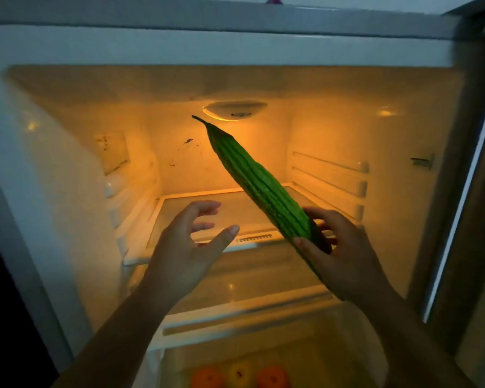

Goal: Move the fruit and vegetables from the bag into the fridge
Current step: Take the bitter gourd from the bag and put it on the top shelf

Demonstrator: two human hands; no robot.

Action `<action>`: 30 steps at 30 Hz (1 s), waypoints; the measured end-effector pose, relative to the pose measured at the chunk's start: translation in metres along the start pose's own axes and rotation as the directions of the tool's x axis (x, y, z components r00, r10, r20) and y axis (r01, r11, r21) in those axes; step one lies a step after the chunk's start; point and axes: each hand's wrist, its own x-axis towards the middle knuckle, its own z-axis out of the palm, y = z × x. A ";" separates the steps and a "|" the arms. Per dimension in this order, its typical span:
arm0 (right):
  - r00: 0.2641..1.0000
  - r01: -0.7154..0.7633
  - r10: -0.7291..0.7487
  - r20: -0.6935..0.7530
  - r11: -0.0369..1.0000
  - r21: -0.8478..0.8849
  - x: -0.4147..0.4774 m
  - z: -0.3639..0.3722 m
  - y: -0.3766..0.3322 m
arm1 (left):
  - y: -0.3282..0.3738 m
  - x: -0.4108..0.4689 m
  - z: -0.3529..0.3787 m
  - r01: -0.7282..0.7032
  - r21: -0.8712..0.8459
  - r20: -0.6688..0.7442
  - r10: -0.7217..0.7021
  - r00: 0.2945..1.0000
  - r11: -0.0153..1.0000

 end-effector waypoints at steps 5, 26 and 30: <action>0.988 0.155 -0.151 0.034 0.963 -0.222 0.031 -0.008 -0.002 | 0.007 0.013 -0.010 -0.173 0.187 0.017 0.173 0.985 0.967; 0.985 0.112 -0.061 0.163 0.939 -0.325 0.026 -0.019 0.014 | -0.053 0.065 0.026 -0.360 0.439 0.317 0.233 0.919 0.823; 0.988 0.085 -0.037 0.148 0.940 -0.331 0.020 -0.017 0.020 | -0.054 0.073 0.032 -0.360 0.416 0.320 0.236 0.917 0.835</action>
